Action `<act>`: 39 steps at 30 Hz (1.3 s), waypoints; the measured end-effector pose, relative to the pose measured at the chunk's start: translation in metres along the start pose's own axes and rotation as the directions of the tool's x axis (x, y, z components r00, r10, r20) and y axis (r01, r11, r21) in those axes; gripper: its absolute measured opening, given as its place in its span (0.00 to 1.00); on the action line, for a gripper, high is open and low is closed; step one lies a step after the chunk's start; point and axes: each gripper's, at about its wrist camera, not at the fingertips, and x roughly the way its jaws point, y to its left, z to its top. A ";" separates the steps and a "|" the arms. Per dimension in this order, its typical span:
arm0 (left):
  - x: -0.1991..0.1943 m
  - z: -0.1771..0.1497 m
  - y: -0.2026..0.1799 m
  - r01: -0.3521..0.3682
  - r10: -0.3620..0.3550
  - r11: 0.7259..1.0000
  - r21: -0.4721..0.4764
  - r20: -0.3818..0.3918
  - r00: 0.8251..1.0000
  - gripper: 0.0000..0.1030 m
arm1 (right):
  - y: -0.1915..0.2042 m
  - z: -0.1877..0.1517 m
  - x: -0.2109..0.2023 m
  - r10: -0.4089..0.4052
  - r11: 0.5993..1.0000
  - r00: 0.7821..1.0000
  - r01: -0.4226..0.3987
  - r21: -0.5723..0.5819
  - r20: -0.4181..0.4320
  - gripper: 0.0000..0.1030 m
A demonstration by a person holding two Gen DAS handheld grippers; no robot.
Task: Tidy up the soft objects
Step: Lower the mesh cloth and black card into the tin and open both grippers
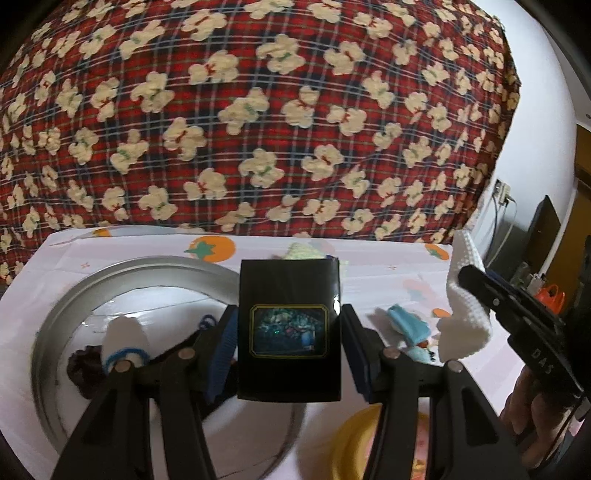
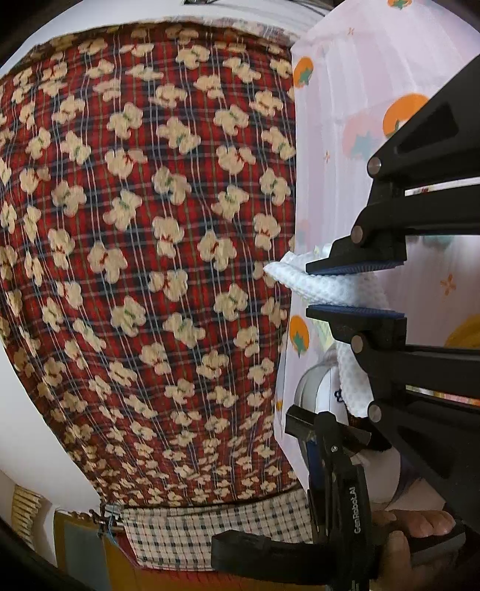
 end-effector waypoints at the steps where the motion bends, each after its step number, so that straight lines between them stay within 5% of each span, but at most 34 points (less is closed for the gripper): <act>1: 0.000 0.000 0.003 -0.007 0.007 1.000 -0.001 -0.004 1.000 0.52 | 0.003 0.001 0.003 0.010 1.000 1.000 -0.010 -0.003 -0.004 0.17; 16: -0.002 -0.003 0.049 -0.108 0.107 0.993 -0.039 -0.042 0.993 0.52 | 0.039 0.015 0.038 0.135 0.990 0.988 -0.138 -0.037 -0.069 0.17; 39: -0.007 -0.009 0.103 -0.209 0.201 0.973 -0.094 -0.083 0.976 0.52 | 0.115 0.024 0.090 0.265 0.946 0.942 -0.296 -0.133 -0.208 0.17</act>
